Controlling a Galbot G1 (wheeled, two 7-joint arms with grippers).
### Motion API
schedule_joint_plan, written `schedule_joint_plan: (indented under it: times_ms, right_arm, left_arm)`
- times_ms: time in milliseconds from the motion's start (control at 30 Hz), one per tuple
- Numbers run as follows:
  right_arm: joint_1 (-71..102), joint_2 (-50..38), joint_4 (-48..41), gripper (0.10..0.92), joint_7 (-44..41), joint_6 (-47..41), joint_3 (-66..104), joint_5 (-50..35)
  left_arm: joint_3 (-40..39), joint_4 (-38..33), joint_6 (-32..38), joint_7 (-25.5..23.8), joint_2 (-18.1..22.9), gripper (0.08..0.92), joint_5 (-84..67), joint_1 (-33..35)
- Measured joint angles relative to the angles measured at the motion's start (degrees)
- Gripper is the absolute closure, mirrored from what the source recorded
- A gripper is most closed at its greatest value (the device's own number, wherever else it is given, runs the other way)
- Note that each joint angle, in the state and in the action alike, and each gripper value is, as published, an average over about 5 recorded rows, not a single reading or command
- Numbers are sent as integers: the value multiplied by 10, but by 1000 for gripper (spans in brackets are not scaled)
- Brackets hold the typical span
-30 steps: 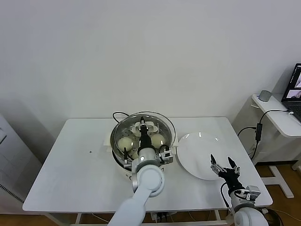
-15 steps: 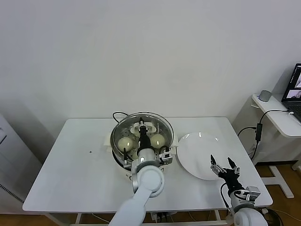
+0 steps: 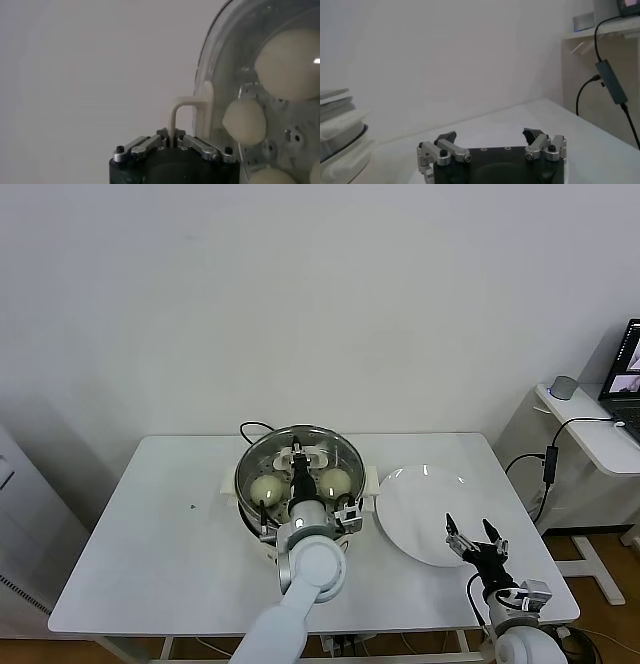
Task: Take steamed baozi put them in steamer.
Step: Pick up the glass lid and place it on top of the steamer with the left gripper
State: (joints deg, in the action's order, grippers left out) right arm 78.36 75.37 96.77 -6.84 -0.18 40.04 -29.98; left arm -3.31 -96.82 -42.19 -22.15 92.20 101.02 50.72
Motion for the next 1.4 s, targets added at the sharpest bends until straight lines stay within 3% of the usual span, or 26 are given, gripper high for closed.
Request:
schedule_joint_plan:
  times_ms: [1400]
  right_arm:
    - [5, 6, -3, 203, -1, 8, -1, 6]
  left_arm:
    - [11, 22, 0, 40, 0, 877, -27, 8]
